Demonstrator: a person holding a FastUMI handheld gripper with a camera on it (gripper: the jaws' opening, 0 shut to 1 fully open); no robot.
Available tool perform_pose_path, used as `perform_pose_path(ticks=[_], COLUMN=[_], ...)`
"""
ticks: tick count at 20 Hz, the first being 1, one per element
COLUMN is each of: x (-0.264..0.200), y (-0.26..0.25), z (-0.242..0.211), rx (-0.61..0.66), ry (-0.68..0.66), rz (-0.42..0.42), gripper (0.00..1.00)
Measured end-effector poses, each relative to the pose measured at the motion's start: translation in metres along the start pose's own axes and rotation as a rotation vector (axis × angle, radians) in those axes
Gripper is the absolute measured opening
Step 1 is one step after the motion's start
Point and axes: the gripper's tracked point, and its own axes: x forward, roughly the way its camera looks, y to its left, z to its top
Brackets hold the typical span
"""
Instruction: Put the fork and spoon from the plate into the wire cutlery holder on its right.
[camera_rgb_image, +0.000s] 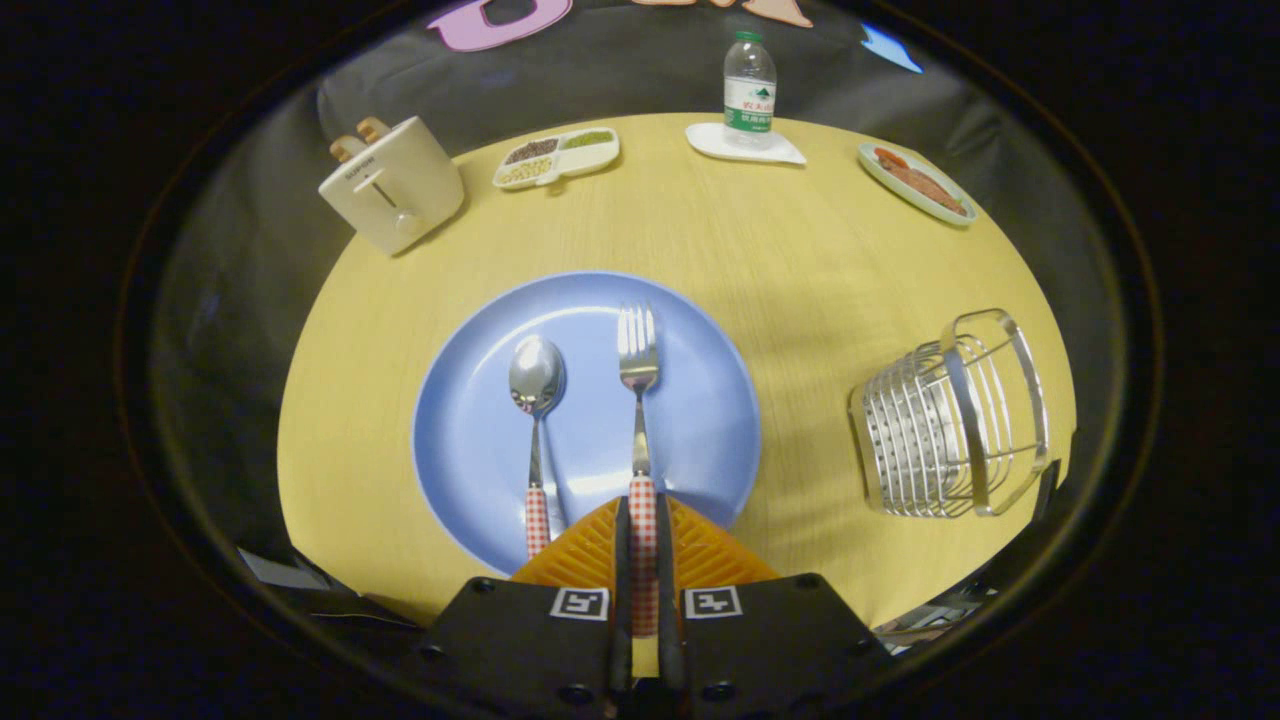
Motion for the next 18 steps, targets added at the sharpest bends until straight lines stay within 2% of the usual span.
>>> perform_pose_path(ticks=[8,13,18], x=[-0.080,-0.113,-0.123], y=[-0.024,-0.072,-0.114], z=[0.025,0.018,0.018], rx=[0.100,0.112,0.150], ry=[-0.044,-0.004,0.043], rz=[0.068,0.003,-0.043], gripper=[0.13,0.13,0.14])
